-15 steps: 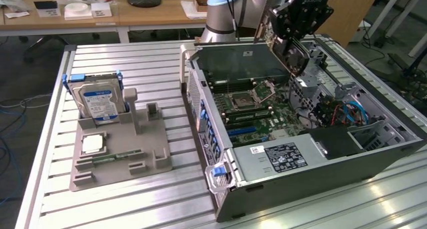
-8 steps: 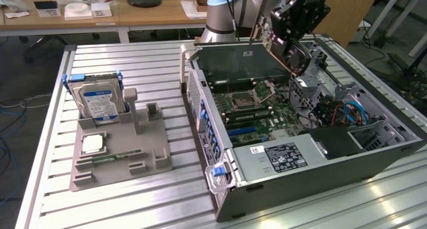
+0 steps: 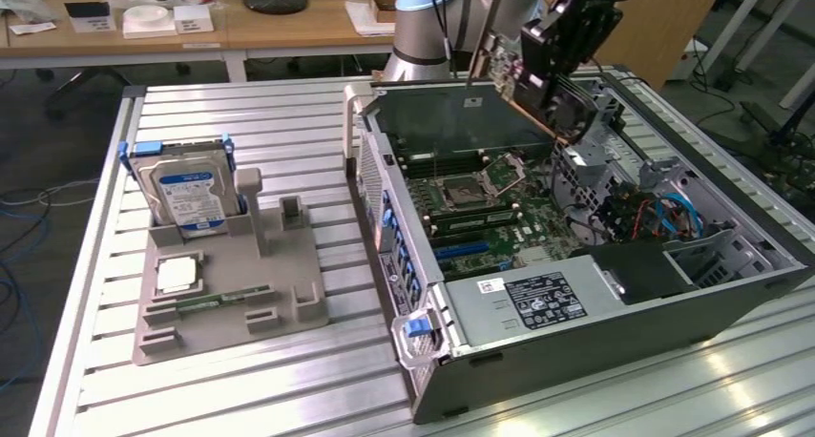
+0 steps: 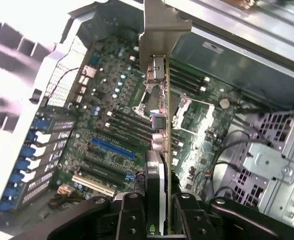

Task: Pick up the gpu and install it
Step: 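Insert the gpu into the slot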

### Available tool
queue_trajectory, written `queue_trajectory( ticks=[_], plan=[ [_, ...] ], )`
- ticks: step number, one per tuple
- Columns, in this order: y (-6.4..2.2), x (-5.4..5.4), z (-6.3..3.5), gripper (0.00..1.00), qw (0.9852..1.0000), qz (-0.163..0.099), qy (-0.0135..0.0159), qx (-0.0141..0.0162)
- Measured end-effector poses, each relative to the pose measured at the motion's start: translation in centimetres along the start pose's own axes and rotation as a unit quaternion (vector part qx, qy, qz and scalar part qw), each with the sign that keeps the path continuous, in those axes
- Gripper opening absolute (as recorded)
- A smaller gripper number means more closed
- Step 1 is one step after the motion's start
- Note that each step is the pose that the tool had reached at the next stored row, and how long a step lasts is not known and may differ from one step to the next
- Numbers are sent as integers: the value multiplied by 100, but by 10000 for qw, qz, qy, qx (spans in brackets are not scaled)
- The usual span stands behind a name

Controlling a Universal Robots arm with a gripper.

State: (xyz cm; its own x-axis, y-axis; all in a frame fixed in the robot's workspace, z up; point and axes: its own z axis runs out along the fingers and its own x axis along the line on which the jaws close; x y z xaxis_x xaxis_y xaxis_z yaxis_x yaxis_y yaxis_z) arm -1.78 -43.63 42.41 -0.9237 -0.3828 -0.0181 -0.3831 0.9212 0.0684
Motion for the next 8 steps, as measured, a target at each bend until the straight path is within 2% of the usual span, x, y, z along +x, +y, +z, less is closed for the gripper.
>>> queue_trajectory(
  ticks=[4,8],
  plan=[
    [0,0,6,28,9993,-364,25,-7],
    [-1,0,12,28,9975,-702,48,-13]
  ],
)
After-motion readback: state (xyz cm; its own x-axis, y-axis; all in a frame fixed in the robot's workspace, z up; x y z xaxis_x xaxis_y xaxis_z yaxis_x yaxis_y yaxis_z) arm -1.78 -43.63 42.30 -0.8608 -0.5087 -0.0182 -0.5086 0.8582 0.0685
